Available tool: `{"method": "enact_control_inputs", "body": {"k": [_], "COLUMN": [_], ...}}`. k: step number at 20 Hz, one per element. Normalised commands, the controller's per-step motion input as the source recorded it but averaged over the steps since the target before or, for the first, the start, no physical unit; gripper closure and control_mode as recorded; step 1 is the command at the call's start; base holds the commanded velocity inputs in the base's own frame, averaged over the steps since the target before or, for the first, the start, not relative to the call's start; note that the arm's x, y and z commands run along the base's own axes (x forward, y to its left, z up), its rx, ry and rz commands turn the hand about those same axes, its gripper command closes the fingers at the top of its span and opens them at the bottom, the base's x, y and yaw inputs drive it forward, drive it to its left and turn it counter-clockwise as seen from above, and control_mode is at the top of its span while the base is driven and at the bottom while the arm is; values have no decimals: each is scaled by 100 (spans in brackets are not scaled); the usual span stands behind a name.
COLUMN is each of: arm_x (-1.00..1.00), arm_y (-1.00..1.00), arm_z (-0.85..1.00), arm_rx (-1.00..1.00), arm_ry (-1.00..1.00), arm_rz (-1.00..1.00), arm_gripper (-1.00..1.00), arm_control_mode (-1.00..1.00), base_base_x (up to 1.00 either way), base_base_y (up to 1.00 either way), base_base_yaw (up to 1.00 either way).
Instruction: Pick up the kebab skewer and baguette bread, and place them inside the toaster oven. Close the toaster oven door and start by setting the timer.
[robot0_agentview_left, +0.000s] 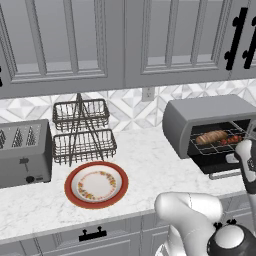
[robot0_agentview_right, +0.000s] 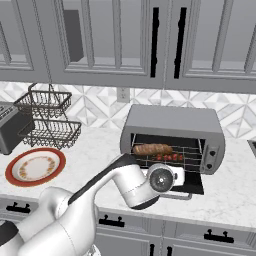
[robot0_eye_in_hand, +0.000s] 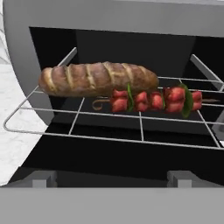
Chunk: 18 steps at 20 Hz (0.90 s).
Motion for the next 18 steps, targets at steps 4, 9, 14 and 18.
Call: {"method": "enact_control_inputs", "body": {"k": [4, 9, 14, 18], "arm_x": [18, 21, 24, 26], "arm_y": [0, -1, 0, 0], "arm_z": [0, 0, 0, 0], "arm_rx": [7, 1, 0, 0], "arm_ry": [-1, 0, 0, 0], "arm_rz": [0, -5, -9, -5], "arm_gripper": [-100, -100, -100, -100], "arm_control_mode": [-100, -100, -100, -100], "base_base_x": [0, 0, 0, 0], "base_base_y": [0, 0, 0, 0], "base_base_yaw": [0, 0, 0, 0]}}
